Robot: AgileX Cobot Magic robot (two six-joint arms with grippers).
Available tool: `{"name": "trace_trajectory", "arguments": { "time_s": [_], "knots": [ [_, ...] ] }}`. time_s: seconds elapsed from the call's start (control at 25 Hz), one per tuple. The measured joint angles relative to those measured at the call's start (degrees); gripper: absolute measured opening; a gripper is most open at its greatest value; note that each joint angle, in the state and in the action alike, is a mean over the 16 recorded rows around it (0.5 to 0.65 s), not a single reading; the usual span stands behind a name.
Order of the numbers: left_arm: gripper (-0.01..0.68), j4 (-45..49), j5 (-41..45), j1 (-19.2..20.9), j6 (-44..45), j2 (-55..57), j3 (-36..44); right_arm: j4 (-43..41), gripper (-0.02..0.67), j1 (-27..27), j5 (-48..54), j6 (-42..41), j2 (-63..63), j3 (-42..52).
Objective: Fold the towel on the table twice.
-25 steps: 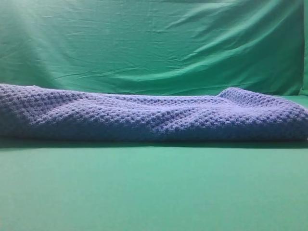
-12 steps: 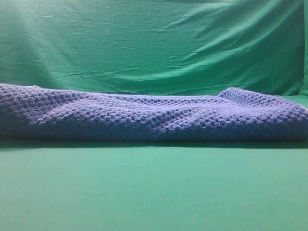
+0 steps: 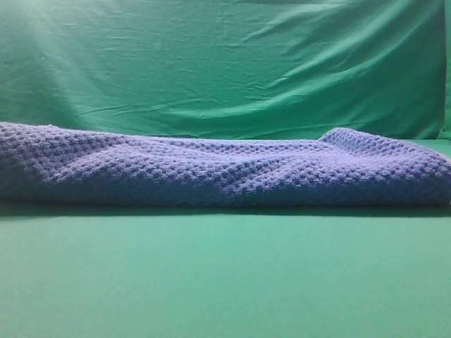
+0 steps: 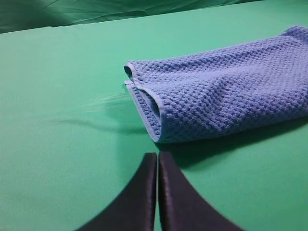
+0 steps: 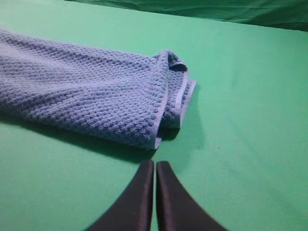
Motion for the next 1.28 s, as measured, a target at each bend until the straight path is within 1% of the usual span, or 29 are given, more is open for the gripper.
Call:
{"name": "trace_trajectory", "arguments": {
  "time_s": [0.16,0.32,0.6,0.76,1.0,1.28],
  "knots": [
    [0.0,0.0,0.0,1.27,0.01,0.0,0.0,0.0,0.0,-0.08,0.04,0.0,-0.01,0.0],
    [0.0,0.0,0.0,3.84,0.01,0.0,0.0,0.0,0.0,-1.18,0.07,0.0,-0.32,0.0],
    [0.0,0.0,0.0,9.27,0.01,0.0,0.0,0.0,0.0,-6.38,0.14,0.0,-1.53,0.0],
    [0.0,0.0,0.0,11.51,0.01,0.0,0.0,0.0,0.0,-9.75,0.19,0.0,-2.24,0.0],
    [0.0,0.0,0.0,12.42,0.01,0.0,0.0,0.0,0.0,-13.15,0.22,0.0,-2.82,0.0],
    [0.0,0.0,0.0,12.42,0.01,0.0,0.0,0.0,0.0,-13.59,0.23,0.0,-2.84,0.0]
  ]
}}
